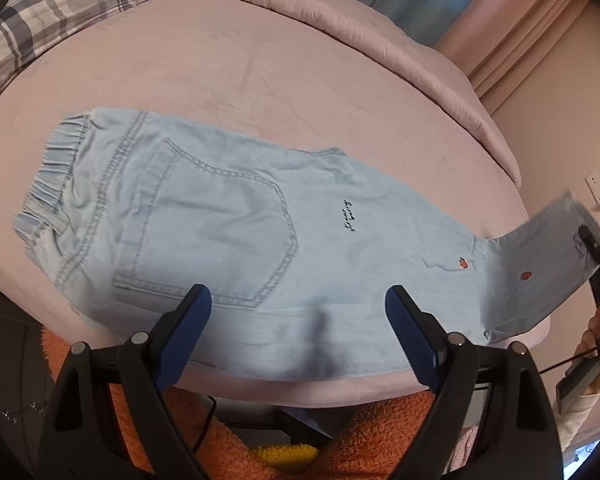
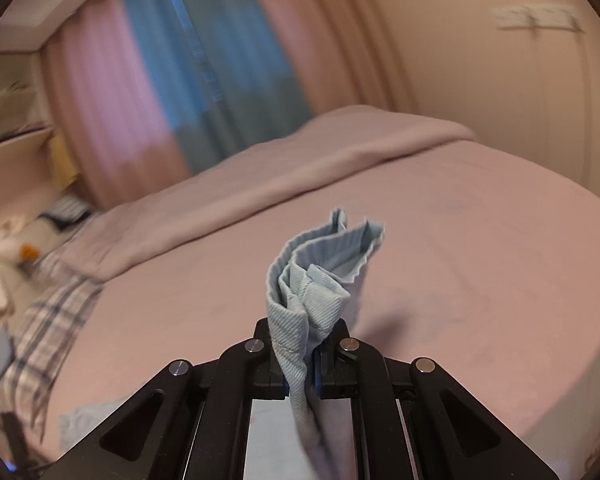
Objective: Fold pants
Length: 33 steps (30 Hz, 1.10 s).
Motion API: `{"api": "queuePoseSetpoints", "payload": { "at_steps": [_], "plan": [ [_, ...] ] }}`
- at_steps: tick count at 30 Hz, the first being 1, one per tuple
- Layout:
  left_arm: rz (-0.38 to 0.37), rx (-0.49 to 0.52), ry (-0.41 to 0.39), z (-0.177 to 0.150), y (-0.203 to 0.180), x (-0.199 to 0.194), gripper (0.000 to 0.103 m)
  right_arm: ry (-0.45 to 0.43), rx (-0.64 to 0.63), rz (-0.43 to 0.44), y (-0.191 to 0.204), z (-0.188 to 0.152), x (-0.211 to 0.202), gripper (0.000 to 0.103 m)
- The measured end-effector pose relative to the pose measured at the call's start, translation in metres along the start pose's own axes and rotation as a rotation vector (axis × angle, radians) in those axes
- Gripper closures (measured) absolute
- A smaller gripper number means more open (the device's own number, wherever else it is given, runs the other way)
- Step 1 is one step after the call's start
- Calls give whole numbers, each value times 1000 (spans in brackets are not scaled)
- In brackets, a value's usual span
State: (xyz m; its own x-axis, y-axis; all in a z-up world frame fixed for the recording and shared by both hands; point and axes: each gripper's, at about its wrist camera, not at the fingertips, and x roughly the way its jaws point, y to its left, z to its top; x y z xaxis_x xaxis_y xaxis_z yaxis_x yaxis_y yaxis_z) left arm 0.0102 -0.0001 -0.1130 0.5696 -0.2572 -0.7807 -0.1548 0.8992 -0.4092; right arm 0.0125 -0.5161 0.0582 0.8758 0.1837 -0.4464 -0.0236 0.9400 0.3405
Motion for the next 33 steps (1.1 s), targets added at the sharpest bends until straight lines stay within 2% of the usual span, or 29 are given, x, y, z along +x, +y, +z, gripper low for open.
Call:
{"api": "queuePoseSetpoints", "payload": {
  "at_steps": [5,9,15,18,22,29,30,32,33],
  "plan": [
    [-1,-10,-15,1,7,-5,14,89,-110,135,60,-16,18,94],
    [13,-4,-20,1,11,-6,14,200,-177,214,93,-40,43,94],
    [28,-8,-1,-3,17,0,14,397,-218,223,120,-98,77,94],
    [49,6,1,-6,18,2,14,483,-239,197,124,-124,90,94],
    [44,6,9,-6,17,9,14,543,-233,148,117,-140,100,94],
    [36,21,18,-5,12,12,14,549,-218,151,117,-134,95,93],
    [31,20,20,-5,12,12,14,553,-231,162,118,-130,90,88],
    [23,16,25,-5,12,14,14,558,-237,190,123,-131,85,66],
    [19,16,28,-4,11,14,14,554,-230,204,122,-129,80,45]
  ]
}}
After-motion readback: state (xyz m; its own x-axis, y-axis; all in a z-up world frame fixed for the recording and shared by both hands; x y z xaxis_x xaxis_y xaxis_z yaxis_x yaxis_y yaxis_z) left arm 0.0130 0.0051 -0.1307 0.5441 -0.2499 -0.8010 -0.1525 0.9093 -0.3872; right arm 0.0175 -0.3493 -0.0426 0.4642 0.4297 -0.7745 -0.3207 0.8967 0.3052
